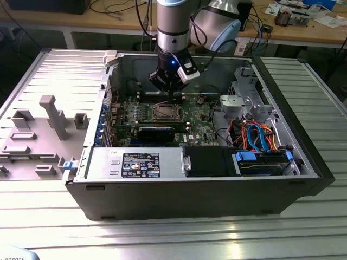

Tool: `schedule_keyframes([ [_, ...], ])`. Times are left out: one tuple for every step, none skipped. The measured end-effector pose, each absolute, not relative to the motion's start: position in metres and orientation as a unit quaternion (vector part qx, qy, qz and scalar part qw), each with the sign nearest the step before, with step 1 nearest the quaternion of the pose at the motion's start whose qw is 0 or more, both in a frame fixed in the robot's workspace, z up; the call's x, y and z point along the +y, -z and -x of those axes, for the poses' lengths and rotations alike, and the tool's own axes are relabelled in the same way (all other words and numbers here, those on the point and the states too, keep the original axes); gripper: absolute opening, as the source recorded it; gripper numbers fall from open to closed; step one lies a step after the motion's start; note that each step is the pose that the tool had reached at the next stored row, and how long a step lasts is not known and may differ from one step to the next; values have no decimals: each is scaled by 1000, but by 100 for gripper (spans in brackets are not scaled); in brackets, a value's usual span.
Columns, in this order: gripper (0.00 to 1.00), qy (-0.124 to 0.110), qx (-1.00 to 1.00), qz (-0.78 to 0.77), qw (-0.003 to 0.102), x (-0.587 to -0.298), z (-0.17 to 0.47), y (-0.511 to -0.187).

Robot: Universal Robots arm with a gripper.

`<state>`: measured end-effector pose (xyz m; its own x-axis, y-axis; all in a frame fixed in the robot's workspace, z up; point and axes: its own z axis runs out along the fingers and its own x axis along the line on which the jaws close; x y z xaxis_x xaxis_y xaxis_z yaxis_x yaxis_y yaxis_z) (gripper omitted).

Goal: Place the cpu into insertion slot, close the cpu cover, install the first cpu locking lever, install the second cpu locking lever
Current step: 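Install the first cpu locking lever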

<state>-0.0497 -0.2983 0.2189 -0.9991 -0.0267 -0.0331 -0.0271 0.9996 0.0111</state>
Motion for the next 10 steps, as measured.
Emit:
schedule_keyframes([
  [11,-6,1000,13,16,-298,49,-218],
  [11,-6,1000,13,16,-298,49,-218],
  [11,-6,1000,13,16,-298,49,-217],
  [11,-6,1000,13,16,-298,49,-216],
  [11,-6,1000,13,17,-298,49,-216],
  [11,-6,1000,14,16,-298,48,-215],
  [11,-6,1000,14,16,-298,48,-214],
  [11,-6,1000,13,16,-298,48,-213],
  [11,-6,1000,14,16,-298,48,-212],
  [11,-6,1000,13,16,-298,48,-211],
])
